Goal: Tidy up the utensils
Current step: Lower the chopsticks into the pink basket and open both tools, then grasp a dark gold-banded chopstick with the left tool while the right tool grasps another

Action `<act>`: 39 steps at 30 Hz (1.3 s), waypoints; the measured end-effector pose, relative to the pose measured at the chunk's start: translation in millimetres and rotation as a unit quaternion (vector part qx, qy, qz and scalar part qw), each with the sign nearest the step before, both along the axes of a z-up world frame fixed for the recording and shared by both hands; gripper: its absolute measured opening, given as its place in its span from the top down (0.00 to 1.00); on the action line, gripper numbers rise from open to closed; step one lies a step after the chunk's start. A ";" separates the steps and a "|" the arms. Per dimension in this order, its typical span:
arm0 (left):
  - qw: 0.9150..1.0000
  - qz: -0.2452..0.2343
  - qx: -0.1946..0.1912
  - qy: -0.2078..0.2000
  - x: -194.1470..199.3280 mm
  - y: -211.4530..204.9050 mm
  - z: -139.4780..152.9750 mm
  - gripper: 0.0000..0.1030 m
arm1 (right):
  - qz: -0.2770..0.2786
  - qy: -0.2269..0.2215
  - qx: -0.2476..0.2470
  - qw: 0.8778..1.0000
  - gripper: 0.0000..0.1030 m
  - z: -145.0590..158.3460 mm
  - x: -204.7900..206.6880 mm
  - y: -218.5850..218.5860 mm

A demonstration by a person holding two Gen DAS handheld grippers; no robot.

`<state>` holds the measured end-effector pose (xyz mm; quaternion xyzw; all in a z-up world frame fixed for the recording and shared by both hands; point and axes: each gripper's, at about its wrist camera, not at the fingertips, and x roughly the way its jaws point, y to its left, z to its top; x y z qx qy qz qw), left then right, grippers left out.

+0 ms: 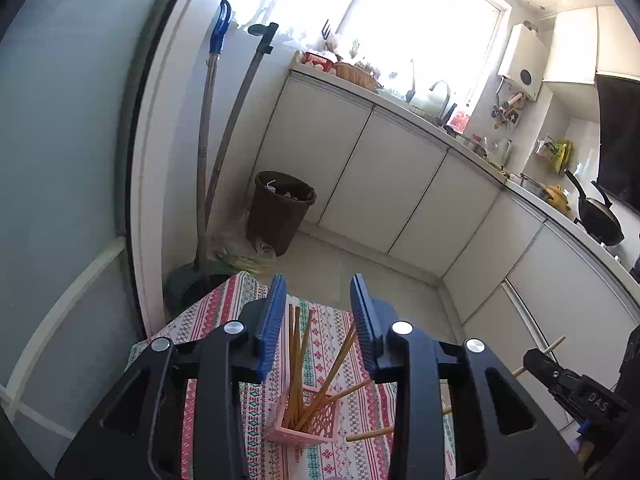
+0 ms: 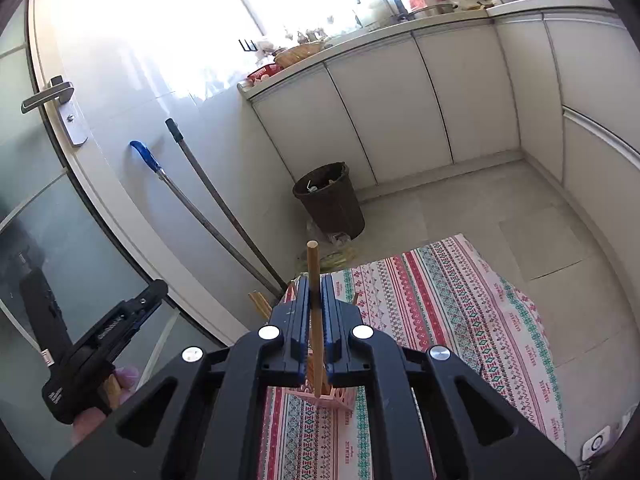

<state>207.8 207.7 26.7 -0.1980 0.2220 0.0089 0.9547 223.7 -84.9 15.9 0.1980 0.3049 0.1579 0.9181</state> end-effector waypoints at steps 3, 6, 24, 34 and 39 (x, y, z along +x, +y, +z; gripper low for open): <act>1.000 0.004 -0.007 0.001 -5.0 3.6 1.1 0.63 | -0.005 0.004 0.002 1.000 0.94 -5.3 6.2 4.4; 1.000 0.001 -0.011 0.003 -5.9 3.7 0.1 0.63 | -0.011 0.005 -0.003 1.000 0.94 -8.4 12.4 10.7; 0.998 -0.040 0.040 0.033 1.5 -32.4 -17.1 0.62 | -0.018 0.020 -0.060 0.998 0.65 -43.9 27.5 42.8; 0.990 -0.072 0.079 0.094 -5.9 -68.3 -51.1 0.17 | -0.099 0.072 -0.052 0.991 0.18 -62.0 -4.3 -27.7; 0.969 -0.142 0.111 0.169 3.6 -110.7 -93.9 0.07 | -0.148 0.130 -0.058 0.979 0.07 -87.7 -23.7 -91.8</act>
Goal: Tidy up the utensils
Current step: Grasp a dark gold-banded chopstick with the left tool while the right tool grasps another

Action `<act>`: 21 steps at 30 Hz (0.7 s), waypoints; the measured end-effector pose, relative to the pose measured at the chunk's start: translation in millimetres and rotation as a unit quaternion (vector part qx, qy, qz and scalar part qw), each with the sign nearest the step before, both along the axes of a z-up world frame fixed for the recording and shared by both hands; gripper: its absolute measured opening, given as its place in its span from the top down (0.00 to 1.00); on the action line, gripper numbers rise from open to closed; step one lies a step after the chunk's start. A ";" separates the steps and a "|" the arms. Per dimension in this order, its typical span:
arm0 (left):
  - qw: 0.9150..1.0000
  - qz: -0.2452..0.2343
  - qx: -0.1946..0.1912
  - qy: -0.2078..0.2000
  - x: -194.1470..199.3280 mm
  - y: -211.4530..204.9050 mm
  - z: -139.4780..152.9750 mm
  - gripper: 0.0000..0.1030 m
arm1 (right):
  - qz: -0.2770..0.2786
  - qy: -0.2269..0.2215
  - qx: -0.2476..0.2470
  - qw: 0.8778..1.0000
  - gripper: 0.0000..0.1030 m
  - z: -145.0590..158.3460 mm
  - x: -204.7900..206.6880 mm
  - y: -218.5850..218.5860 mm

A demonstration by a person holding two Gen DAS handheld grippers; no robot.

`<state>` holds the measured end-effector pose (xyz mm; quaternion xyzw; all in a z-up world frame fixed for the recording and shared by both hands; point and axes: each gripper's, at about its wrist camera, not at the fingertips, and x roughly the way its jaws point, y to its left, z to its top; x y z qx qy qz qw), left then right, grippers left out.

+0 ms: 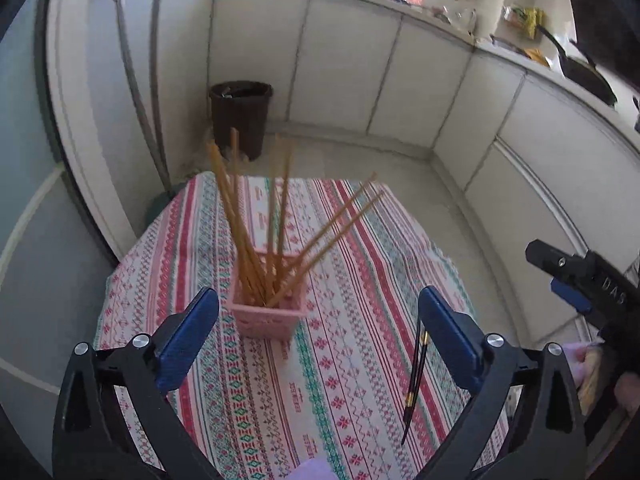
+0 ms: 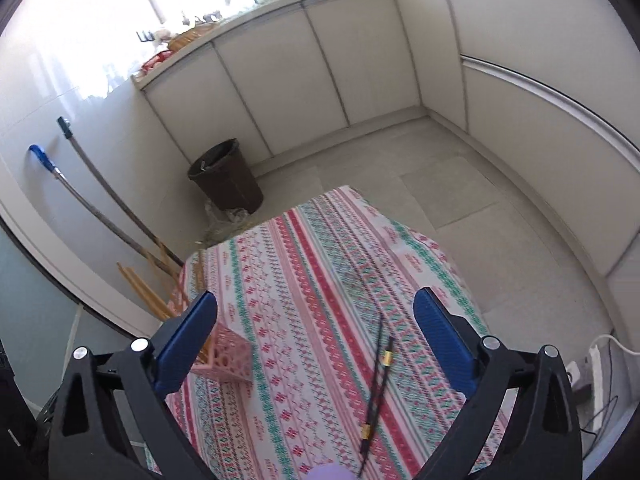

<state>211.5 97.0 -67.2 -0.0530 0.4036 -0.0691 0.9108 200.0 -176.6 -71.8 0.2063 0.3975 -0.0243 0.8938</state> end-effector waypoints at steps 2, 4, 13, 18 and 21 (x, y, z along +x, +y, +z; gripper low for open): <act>0.999 -0.026 0.032 0.022 3.1 -21.9 -17.9 0.07 | -0.019 0.029 -0.011 0.999 0.07 -11.2 -6.6 -22.7; 0.996 -0.052 0.054 0.044 4.7 -43.1 -37.0 0.07 | -0.032 0.050 -0.027 0.998 0.07 -18.3 -11.6 -40.4; 0.979 -0.093 0.054 0.173 47.8 -113.2 -111.1 0.07 | -0.057 0.103 0.035 0.992 0.07 -51.9 -24.0 -102.1; 0.972 -0.105 0.056 0.201 83.0 -152.8 -143.3 0.22 | -0.073 0.134 0.094 0.984 0.07 -76.5 -20.6 -122.4; 0.969 -0.106 0.078 0.209 102.3 -173.8 -162.1 0.42 | -0.077 0.141 0.107 0.981 0.07 -84.9 -16.6 -131.5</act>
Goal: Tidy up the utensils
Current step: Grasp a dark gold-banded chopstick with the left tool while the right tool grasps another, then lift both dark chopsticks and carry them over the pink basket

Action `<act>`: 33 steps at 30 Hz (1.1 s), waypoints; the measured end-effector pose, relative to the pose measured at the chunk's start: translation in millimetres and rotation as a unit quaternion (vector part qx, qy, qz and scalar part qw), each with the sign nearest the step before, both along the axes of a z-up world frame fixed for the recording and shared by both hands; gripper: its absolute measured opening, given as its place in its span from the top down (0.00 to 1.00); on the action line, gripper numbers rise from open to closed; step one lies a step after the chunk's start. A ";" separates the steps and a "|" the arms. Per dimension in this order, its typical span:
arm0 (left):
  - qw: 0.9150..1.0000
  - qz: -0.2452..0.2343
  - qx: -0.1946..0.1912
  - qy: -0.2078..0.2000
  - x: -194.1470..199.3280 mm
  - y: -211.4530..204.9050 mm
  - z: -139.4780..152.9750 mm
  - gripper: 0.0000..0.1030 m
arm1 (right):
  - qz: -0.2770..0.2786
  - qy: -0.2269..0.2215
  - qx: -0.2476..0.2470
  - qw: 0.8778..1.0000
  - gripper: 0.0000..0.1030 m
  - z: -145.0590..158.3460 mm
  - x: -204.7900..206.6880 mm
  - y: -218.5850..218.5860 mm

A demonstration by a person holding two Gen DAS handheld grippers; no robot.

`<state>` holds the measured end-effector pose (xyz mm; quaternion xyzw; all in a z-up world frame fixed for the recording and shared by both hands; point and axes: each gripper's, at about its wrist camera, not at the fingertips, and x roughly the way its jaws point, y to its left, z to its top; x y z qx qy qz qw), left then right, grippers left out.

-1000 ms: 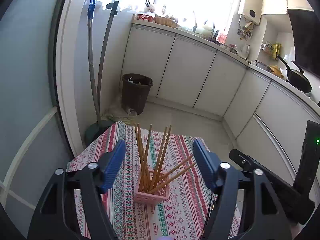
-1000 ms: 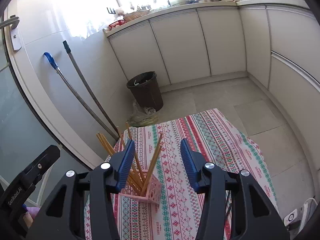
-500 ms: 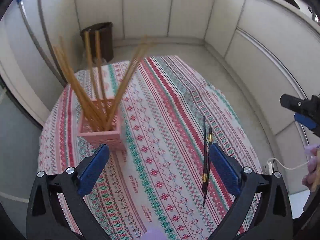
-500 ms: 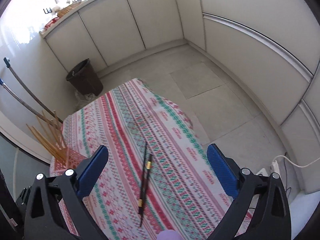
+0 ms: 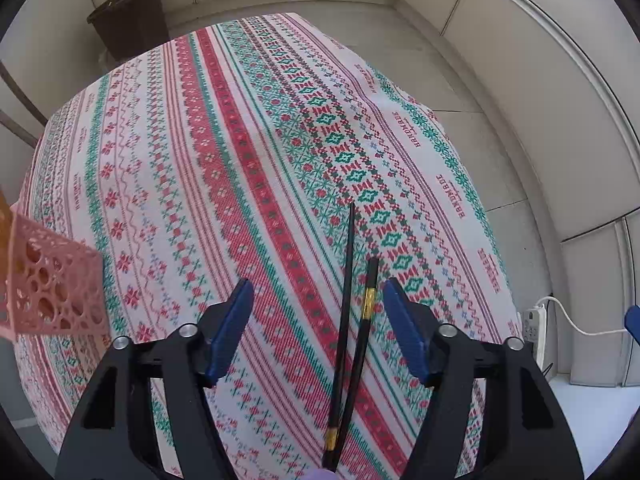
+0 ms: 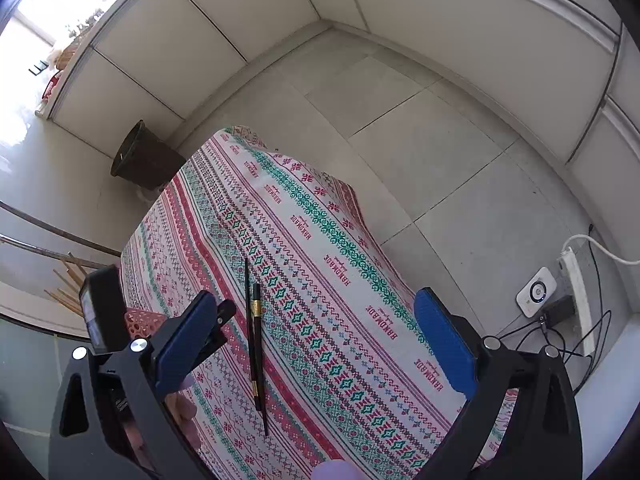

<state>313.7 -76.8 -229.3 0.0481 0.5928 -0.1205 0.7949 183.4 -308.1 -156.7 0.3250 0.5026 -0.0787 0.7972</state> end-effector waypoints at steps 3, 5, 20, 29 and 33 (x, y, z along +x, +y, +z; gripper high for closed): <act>1.000 0.004 0.001 -0.002 13.4 -10.9 -11.0 0.47 | -0.007 0.003 0.028 1.000 0.07 -6.4 5.2 -7.9; 1.000 -0.001 0.013 -0.016 18.4 -16.7 -16.2 0.54 | -0.003 0.002 0.049 0.999 0.07 -8.8 9.5 -10.6; 0.994 -0.069 0.070 -0.042 0.0 -39.3 -32.1 0.97 | -0.006 0.040 0.060 0.997 0.07 -31.0 27.3 -4.9; 0.995 -0.058 0.050 -0.058 -68.7 33.7 0.0 0.97 | 0.011 0.068 0.072 0.995 0.07 -63.9 50.3 46.2; 0.994 -0.036 0.015 -0.098 -102.0 72.5 40.0 0.97 | 0.039 0.075 0.013 0.996 0.07 -80.4 65.3 86.4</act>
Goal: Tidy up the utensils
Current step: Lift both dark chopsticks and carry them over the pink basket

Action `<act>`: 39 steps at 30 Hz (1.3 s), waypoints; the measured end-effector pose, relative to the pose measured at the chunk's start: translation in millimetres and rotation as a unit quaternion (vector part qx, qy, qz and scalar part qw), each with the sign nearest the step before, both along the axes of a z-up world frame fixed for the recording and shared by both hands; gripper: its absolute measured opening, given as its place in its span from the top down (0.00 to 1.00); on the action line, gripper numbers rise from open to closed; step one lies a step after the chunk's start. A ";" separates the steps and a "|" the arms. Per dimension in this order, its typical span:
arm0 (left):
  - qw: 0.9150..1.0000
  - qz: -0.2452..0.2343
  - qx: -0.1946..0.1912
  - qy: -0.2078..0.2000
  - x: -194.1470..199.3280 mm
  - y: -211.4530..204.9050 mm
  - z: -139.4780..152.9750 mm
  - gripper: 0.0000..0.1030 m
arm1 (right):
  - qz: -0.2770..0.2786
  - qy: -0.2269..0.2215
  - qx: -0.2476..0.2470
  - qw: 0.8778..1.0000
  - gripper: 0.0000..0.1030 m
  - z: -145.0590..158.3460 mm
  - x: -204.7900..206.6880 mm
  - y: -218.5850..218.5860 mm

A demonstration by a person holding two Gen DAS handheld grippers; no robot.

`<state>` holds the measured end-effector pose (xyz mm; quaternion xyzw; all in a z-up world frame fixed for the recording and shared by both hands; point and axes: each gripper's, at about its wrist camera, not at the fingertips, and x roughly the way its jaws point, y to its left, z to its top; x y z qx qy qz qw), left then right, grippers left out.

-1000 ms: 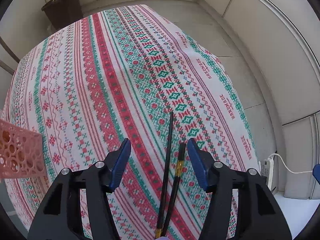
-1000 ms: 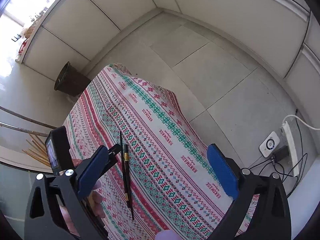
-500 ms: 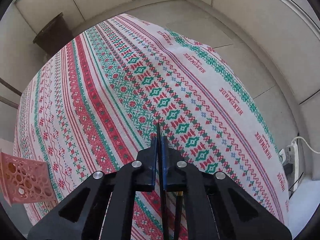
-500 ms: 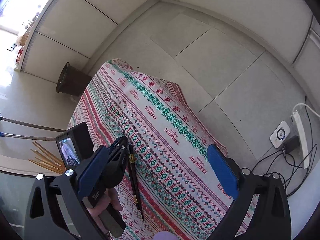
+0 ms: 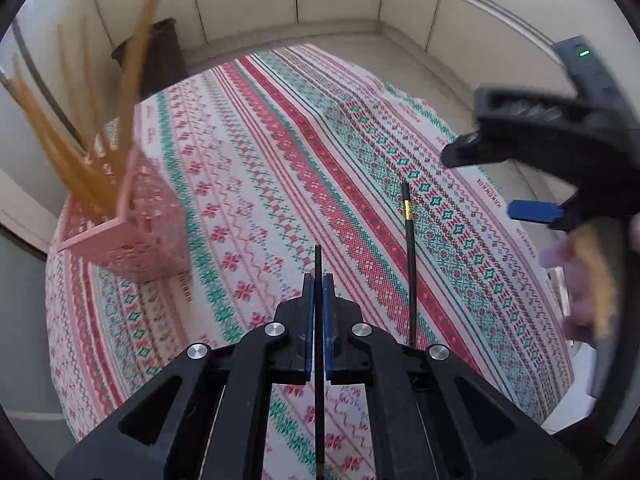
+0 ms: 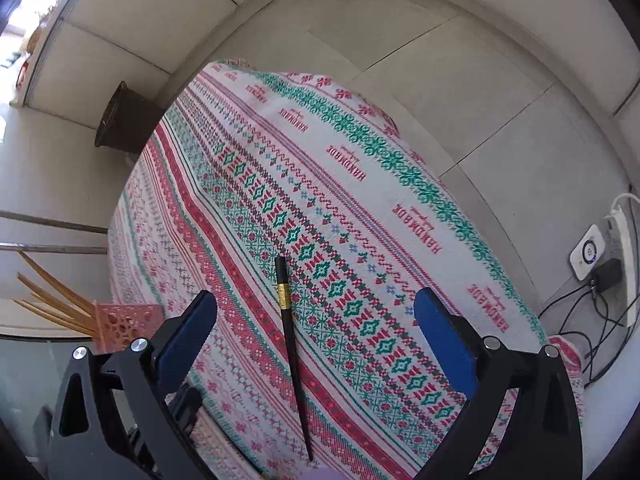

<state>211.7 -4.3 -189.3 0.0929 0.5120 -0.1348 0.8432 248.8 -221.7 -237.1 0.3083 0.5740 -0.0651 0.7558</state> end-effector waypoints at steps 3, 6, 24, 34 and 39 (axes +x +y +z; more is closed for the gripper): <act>0.999 0.007 -0.013 -0.044 -21.6 22.9 36.3 0.97 | 0.030 -0.006 -0.049 0.998 0.10 -6.9 8.4 25.5; 0.996 0.000 -0.020 -0.083 -29.8 36.7 63.4 0.97 | 0.053 0.005 -0.056 0.997 0.20 -18.9 15.7 43.6; 0.984 0.053 -0.092 -0.145 -49.3 87.9 100.2 0.97 | 0.066 -0.054 -0.074 0.994 0.93 14.2 7.2 66.5; 0.971 0.073 -0.122 -0.190 -62.3 108.1 139.9 0.97 | 0.072 -0.190 -0.076 0.976 0.93 123.8 -35.7 56.1; 0.961 0.091 -0.135 -0.223 -68.6 120.2 166.5 0.97 | 0.066 -0.262 -0.064 0.961 0.93 183.8 -61.8 53.2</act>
